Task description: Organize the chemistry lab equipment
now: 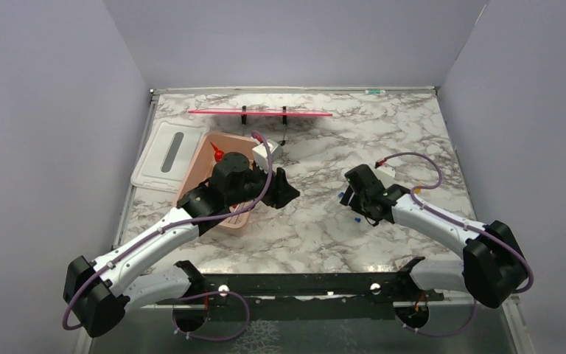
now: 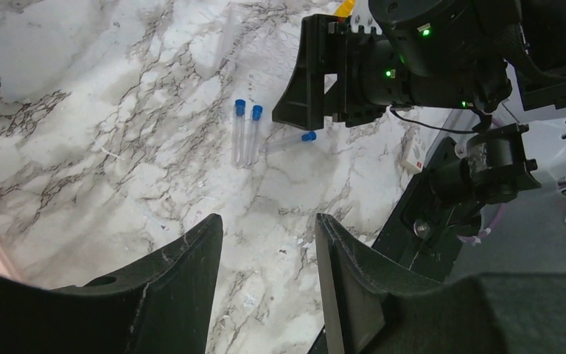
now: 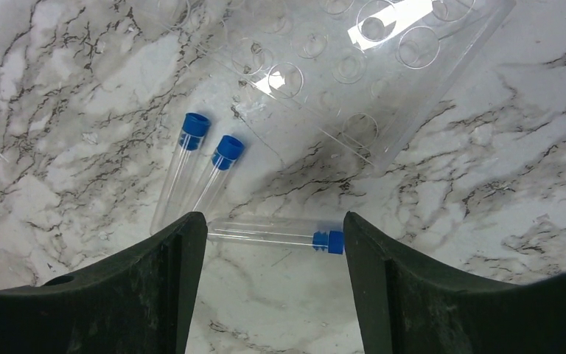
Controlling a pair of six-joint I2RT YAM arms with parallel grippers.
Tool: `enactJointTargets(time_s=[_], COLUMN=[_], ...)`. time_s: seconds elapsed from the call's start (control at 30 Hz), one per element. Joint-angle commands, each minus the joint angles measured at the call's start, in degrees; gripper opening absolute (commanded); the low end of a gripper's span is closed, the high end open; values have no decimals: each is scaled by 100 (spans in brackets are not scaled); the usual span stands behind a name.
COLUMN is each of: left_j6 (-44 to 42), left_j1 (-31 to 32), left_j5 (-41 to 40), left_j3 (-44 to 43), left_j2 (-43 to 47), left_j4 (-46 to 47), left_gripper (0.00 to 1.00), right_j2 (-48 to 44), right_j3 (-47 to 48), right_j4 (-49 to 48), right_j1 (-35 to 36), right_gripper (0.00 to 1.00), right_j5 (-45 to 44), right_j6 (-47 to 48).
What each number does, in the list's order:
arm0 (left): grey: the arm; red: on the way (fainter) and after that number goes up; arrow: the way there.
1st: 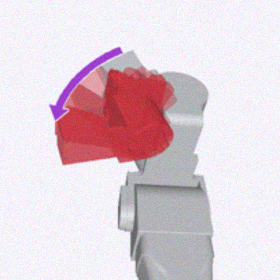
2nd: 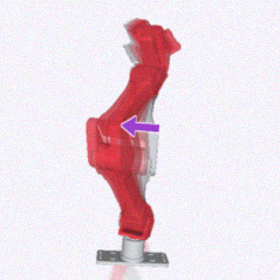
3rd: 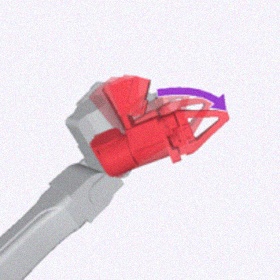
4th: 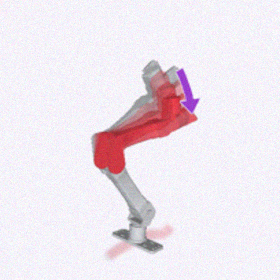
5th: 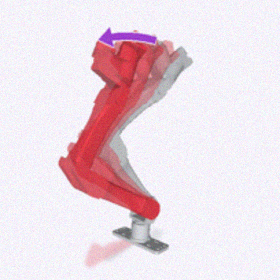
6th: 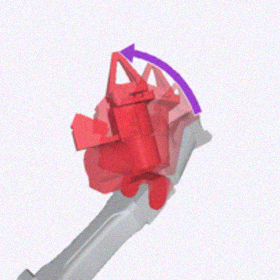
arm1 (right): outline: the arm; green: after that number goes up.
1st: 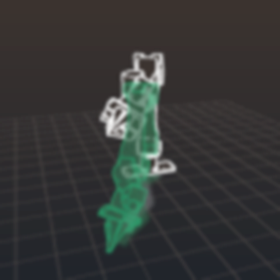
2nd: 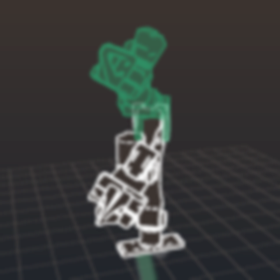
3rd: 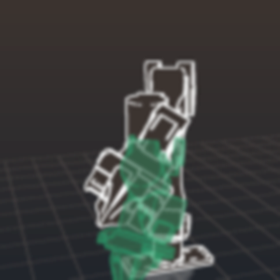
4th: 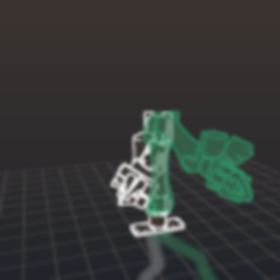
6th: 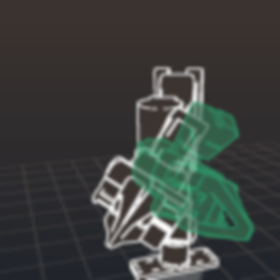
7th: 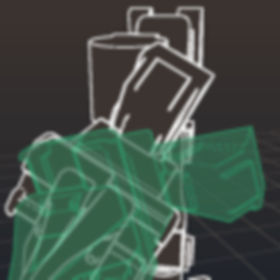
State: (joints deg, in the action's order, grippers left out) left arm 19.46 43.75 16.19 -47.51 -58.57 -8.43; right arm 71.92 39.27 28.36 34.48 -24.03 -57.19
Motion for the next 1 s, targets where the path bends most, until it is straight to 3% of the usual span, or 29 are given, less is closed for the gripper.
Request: enactJointTargets(time_s=[0.0,0.4,0.77,0.97], left_j6=[58,110,145,141], left_j1=[89,125,125,127], left_j5=[157,-309,-414,-458], left_j3=[138,336,391,404], left_j2=[15,171,170,149], left_j4=[527,588,587,578], left_gripper=[52,54,57,57], right_j2=[60,-144,226,674], right_j3=[189,85,-80,70], right_j4=[303,1104,733,701], right_j1=[-18,-15,-15,-20], right_gripper=[72,72,73,72], right_j5=[160,140,362,310], right_j6=[21,-449,-1857,-2103])
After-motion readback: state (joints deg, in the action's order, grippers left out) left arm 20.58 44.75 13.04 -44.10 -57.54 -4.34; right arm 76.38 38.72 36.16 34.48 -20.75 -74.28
